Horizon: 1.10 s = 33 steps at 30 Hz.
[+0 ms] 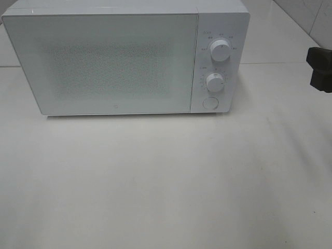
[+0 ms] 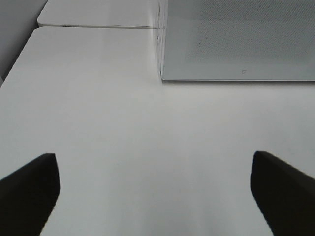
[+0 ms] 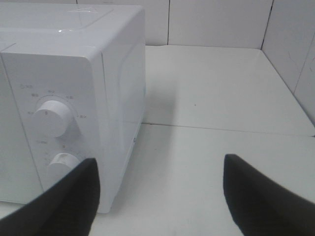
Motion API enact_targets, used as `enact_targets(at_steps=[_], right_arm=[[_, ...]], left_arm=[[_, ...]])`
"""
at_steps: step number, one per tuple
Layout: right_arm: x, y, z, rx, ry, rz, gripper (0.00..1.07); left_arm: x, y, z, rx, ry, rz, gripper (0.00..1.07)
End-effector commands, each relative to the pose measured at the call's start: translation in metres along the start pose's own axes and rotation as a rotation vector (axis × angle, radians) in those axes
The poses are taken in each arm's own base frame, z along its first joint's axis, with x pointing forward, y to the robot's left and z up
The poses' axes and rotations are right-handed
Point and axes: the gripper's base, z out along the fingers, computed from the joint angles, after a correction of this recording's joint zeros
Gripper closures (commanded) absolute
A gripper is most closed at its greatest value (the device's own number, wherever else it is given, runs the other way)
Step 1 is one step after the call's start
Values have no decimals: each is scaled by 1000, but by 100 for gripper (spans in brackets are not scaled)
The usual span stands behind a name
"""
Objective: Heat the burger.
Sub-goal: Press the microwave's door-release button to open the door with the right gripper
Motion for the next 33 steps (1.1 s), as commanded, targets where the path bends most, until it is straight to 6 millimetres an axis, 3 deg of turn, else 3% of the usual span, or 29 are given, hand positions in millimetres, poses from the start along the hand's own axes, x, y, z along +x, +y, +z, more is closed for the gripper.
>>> enact_targets(at_steps=[1,11,19,27,33], right_arm=[[5,-6,10,64,-20,-16,37],[24,-9,26,130,3,2,37],[39,17,33,147,-45,7,37],[59,63,37,48,-44,-72,37],[66,79,39,58,-14,-48,37]], left_arm=[[2,-1,-2,4,-21,-4,9],[2,-1,-2,4,-21,-4,9],[2,-1,-2,4,-21,-4,9],[2,-1,-2,4,-21,-4,9],[2,-1,-2,4,-21,-4,9]])
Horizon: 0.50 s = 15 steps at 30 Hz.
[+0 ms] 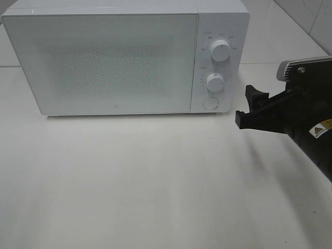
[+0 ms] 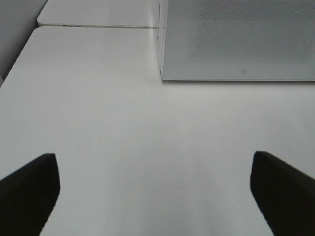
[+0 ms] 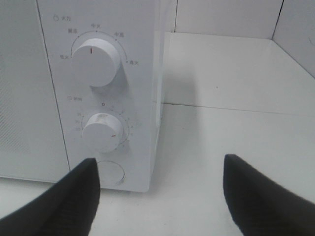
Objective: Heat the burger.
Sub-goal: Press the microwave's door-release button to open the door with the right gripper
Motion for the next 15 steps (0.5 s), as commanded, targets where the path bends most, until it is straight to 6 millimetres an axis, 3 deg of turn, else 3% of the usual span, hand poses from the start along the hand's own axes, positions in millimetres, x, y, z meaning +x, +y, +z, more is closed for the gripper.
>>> enact_targets(at_steps=[1,11,15], right_arm=[[0,13,4,27,-4,21,37],[-6,37,13,-17,-9,85,37],[-8,40,15,-23,-2,310,37]], left_arm=[[2,-1,-2,4,-21,-4,9],[2,-1,-2,4,-21,-4,9],[2,-1,-2,4,-21,-3,9]])
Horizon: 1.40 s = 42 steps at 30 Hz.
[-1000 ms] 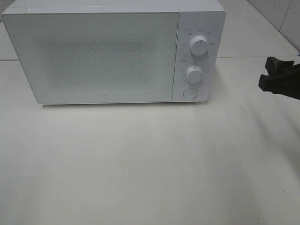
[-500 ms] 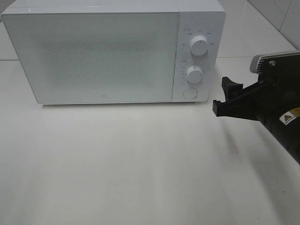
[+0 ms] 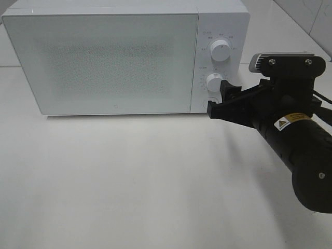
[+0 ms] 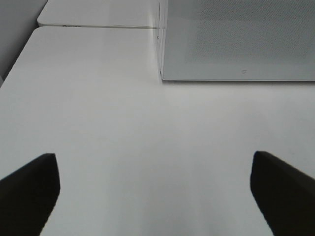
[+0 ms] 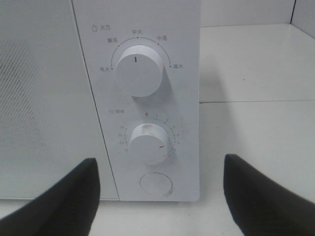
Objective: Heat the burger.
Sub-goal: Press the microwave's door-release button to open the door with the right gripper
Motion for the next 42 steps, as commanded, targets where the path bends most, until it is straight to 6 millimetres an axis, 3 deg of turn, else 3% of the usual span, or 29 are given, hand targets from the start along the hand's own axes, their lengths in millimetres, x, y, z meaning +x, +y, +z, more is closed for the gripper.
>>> enact_targets(at_steps=[1,2,4,5,8,11,14,16,18,19,20,21,22,24,26,33,42], right_arm=[[-2,3,1,-7,-5,200,37],[-2,3,1,-8,3,323,37],[-1,3,1,-9,10,377,37],[1,4,1,-8,30,507,39],[1,4,1,-8,40,568,41],[3,5,1,-1,57,862,47],[3,5,1,1,57,929,50],[3,5,1,7,67,1156,62],[4,5,1,11,71,1201,66],[4,5,0,14,73,1260,77],[4,5,0,14,73,1260,77],[4,5,0,16,75,1301,87],[4,5,0,16,75,1301,87],[6,5,1,26,75,1339,102],[7,5,1,31,77,1357,107],[27,8,11,108,137,1495,107],[34,14,33,143,144,1518,107]], left_arm=[[2,-1,-2,4,-21,-3,9],[2,-1,-2,4,-21,-3,9],[2,-1,-2,4,-21,-3,9],[2,-1,-2,4,-21,-3,9],[2,-1,-2,4,-21,-3,9],[2,-1,-2,4,-21,-3,9],[2,-1,-2,4,-21,-3,9],[2,-1,-2,4,-21,-3,9],[2,-1,-2,4,-21,-3,9],[2,-1,-2,4,-21,-3,9],[2,-1,-2,4,-21,-3,9],[2,-1,-2,4,-21,-3,9],[2,-1,-2,4,-21,-3,9],[2,-1,-2,4,-21,-3,9],[2,-1,-2,4,-21,-3,9],[2,-1,-2,4,-21,-3,9],[2,-1,-2,4,-21,-3,9]])
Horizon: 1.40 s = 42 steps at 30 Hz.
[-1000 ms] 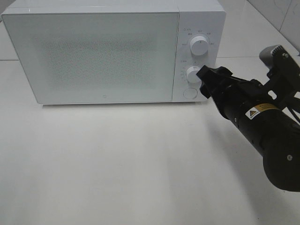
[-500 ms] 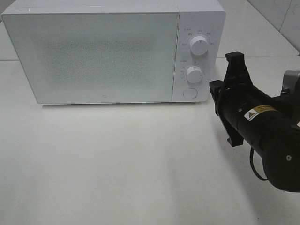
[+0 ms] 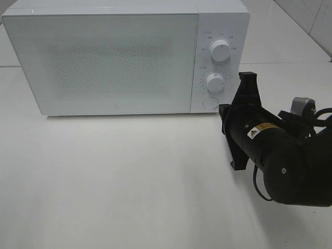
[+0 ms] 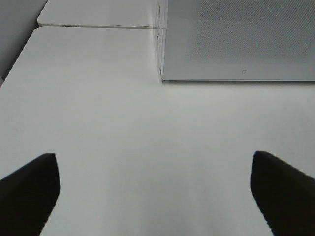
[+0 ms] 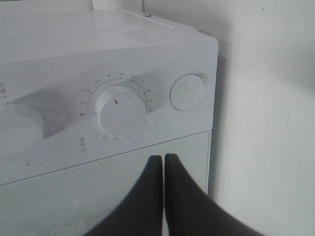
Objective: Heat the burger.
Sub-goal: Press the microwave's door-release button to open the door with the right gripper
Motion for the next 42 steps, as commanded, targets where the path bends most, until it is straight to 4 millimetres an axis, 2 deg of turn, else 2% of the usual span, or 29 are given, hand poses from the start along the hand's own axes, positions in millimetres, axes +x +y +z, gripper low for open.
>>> enact_targets(at_steps=[1,22,29,42], right_arm=[[1,-1,14,48,-4,22,107],[-6,3,74,142,-36,-17,107],[1,3,90,141,-22,-18,107],[-4,5,100,137,-47,-1,107]], left_arm=[[2,-1,-2,4,-21,-3,9],[2,-1,-2,4,-21,-3,9],[2,-1,-2,4,-21,-3,9],[2,-1,-2,4,-21,-3,9]])
